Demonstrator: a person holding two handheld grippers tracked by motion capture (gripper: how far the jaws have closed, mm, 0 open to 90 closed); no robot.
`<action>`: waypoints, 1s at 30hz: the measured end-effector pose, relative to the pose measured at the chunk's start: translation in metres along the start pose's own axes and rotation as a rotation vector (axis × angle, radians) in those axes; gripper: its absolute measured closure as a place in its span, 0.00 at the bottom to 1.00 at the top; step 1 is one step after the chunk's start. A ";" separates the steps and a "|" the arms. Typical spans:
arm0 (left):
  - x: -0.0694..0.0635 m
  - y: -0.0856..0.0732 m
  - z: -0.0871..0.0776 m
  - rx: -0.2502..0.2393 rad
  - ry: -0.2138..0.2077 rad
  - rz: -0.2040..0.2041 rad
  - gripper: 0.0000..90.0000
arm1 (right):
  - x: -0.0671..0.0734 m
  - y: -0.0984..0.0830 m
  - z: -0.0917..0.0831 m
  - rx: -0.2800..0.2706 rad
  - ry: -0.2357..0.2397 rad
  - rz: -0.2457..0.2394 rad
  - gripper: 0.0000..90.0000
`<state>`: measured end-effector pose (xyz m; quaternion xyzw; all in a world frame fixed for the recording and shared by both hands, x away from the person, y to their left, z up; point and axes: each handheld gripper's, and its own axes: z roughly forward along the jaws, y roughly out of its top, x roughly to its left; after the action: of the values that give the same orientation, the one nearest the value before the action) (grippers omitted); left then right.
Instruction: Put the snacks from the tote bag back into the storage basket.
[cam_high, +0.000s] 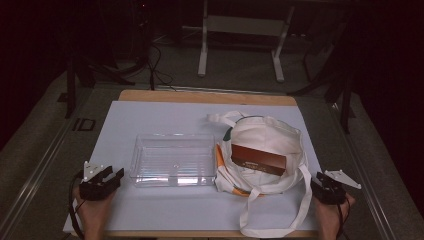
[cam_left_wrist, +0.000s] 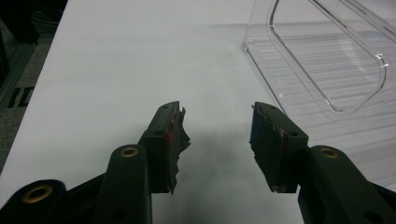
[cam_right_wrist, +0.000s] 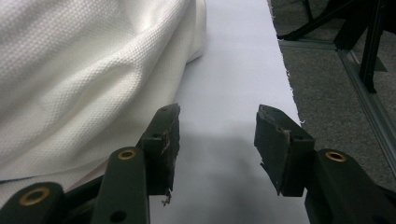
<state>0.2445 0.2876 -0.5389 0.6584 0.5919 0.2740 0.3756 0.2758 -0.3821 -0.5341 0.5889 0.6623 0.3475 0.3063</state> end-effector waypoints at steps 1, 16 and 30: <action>0.000 0.000 0.000 0.003 -0.002 0.001 0.59 | -0.001 0.000 0.000 0.000 0.004 0.003 0.56; 0.002 0.000 0.002 0.007 -0.013 0.010 0.57 | 0.000 0.001 -0.001 -0.007 0.002 -0.012 0.62; 0.002 -0.001 0.002 0.012 -0.025 0.016 0.54 | 0.001 0.014 -0.014 -0.024 0.000 -0.013 0.70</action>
<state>0.2462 0.2889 -0.5410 0.6686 0.5837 0.2651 0.3768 0.2723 -0.3819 -0.5151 0.5810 0.6618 0.3534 0.3157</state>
